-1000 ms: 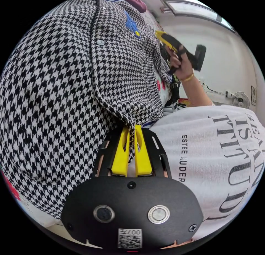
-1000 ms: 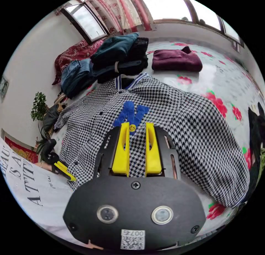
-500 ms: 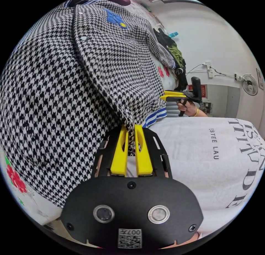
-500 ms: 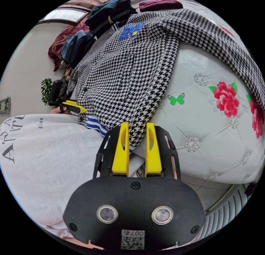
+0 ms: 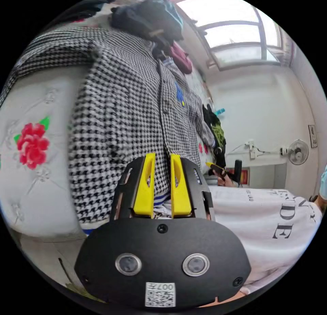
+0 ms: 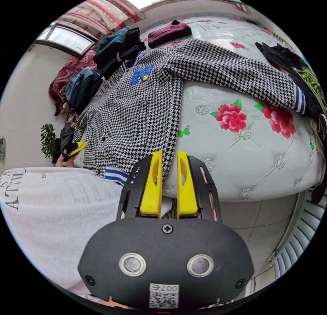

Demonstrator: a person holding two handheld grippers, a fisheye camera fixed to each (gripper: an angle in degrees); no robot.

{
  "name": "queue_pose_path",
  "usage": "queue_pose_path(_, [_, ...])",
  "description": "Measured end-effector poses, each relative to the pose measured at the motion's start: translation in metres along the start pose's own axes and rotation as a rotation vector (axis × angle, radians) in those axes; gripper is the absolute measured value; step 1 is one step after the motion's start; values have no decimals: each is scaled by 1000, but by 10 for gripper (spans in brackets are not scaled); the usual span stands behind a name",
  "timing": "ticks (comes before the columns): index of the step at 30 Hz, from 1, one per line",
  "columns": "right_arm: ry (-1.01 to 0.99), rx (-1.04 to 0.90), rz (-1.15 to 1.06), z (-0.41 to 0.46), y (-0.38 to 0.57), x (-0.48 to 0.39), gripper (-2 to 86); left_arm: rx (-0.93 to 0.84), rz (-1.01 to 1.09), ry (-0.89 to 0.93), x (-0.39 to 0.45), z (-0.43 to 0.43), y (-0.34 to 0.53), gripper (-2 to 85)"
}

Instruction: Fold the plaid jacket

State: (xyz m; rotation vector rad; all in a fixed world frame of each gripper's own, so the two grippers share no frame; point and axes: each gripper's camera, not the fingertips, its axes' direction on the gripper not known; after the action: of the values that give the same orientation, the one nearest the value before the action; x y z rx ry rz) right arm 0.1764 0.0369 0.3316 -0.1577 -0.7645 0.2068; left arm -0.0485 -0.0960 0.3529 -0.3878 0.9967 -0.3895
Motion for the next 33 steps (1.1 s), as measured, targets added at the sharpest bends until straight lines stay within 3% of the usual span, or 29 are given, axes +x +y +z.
queue_pose_path(5, [-78,3,30,2,-23,-20,60,491,-392,5,-94,-110,7,95])
queue_pose_path(8, [-72,-8,2,7,-34,-42,55,652,-569,-85,-135,-146,11,123])
queue_pose_path(11, [-57,-32,-29,12,-47,-64,47,764,-678,-241,-158,-172,12,173])
queue_pose_path(14, [-45,-52,-36,17,-63,-80,38,816,-773,-285,-181,-180,16,188])
queue_pose_path(19, [-54,-97,-78,37,-88,-107,26,846,-848,-296,-206,-173,23,115])
queue_pose_path(23, [-31,-230,-189,77,-98,-144,17,865,-617,-297,-179,-175,14,49])
queue_pose_path(27, [16,-298,-230,97,-95,-165,10,837,-312,-246,-127,-186,-3,41])
queue_pose_path(29, [38,-292,-243,93,-93,-172,7,908,-120,-228,-89,-219,-7,36])
queue_pose_path(33, [24,-235,-273,75,-93,-173,12,1052,-125,-243,-94,-278,0,30])
